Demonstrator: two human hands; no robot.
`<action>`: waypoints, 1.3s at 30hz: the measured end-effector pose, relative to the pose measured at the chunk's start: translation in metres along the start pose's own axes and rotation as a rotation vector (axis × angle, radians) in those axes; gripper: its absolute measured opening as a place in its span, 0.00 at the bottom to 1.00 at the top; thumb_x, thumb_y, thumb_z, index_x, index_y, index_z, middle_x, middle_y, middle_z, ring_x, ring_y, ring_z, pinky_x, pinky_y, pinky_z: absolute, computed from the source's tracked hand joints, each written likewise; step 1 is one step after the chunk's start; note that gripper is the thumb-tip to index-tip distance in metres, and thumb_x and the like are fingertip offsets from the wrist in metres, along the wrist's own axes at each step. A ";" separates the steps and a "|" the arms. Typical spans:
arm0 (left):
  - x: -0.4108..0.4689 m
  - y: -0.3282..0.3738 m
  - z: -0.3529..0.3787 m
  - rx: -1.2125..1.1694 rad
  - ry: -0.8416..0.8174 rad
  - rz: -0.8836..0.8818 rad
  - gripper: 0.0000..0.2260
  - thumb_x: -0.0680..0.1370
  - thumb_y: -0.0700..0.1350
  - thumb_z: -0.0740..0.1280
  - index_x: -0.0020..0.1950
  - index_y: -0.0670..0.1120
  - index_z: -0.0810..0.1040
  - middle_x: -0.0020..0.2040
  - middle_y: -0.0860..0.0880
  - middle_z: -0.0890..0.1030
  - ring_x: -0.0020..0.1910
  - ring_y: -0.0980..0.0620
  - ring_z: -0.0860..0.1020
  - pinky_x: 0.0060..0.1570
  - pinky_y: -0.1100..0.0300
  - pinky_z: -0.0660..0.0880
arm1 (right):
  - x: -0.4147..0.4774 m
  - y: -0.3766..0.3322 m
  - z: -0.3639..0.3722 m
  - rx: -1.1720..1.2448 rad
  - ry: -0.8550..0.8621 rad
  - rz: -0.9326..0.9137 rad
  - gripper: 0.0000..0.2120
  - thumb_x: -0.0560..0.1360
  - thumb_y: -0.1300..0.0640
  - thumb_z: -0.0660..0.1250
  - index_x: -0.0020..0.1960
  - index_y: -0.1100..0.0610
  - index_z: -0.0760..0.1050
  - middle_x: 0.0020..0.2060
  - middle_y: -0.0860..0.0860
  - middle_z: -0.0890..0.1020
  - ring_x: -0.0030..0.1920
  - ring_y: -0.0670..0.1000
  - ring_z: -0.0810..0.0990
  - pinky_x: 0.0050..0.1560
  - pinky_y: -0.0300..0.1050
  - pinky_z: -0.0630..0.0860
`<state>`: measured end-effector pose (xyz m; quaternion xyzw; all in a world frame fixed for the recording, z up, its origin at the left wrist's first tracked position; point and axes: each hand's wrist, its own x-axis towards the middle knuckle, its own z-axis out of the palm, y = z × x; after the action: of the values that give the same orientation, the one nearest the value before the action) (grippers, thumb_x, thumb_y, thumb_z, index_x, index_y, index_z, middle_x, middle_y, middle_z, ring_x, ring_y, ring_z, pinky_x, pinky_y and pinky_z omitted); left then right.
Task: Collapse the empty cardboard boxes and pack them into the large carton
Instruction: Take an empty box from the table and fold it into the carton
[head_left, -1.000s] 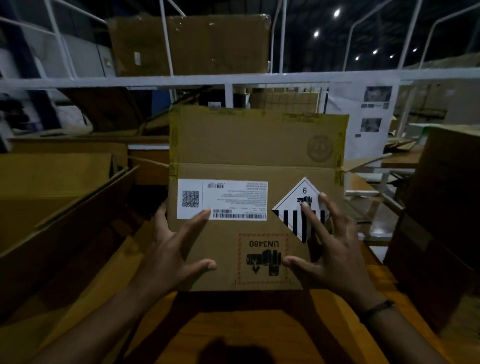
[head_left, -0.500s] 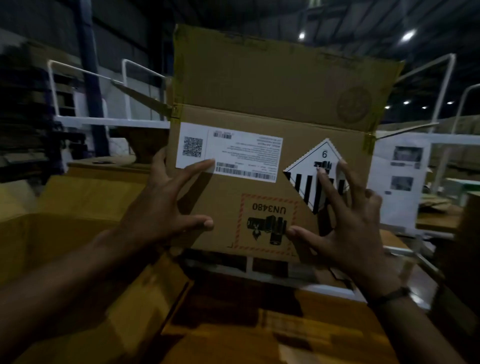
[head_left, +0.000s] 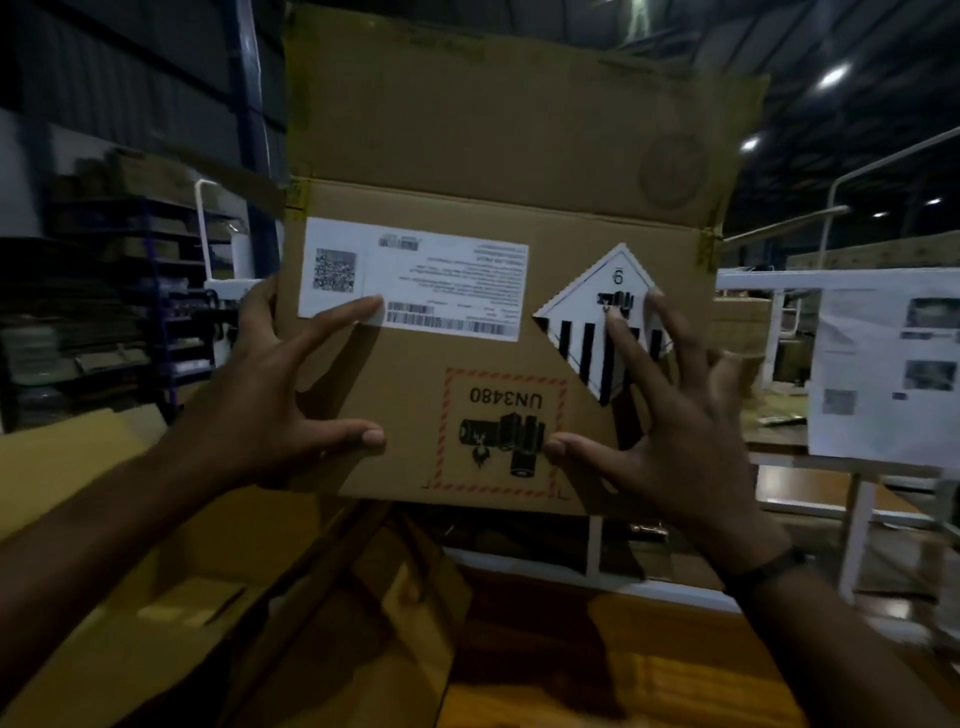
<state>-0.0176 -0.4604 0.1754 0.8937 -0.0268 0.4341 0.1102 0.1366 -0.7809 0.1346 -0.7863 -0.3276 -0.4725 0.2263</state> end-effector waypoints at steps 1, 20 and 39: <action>-0.004 -0.017 -0.010 0.010 0.004 -0.005 0.49 0.56 0.65 0.77 0.74 0.75 0.60 0.82 0.48 0.47 0.80 0.37 0.54 0.69 0.32 0.67 | 0.003 -0.017 0.008 -0.003 -0.002 -0.004 0.54 0.65 0.19 0.62 0.82 0.45 0.55 0.83 0.51 0.50 0.67 0.66 0.64 0.58 0.57 0.70; -0.059 -0.248 -0.111 0.013 0.058 -0.112 0.49 0.57 0.62 0.80 0.76 0.71 0.62 0.82 0.49 0.48 0.78 0.48 0.55 0.72 0.39 0.64 | 0.065 -0.232 0.148 0.032 -0.079 -0.075 0.53 0.64 0.19 0.62 0.82 0.44 0.56 0.83 0.52 0.51 0.66 0.66 0.64 0.58 0.57 0.71; -0.106 -0.382 -0.102 -0.028 -0.094 -0.249 0.56 0.57 0.63 0.80 0.74 0.81 0.47 0.80 0.56 0.44 0.80 0.39 0.53 0.70 0.35 0.67 | 0.065 -0.328 0.214 -0.078 -0.496 -0.024 0.62 0.58 0.18 0.64 0.78 0.33 0.31 0.76 0.40 0.24 0.76 0.68 0.45 0.74 0.67 0.58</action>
<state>-0.1067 -0.0711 0.0875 0.9078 0.0733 0.3743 0.1744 0.0465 -0.3946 0.1114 -0.8823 -0.3640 -0.2800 0.1028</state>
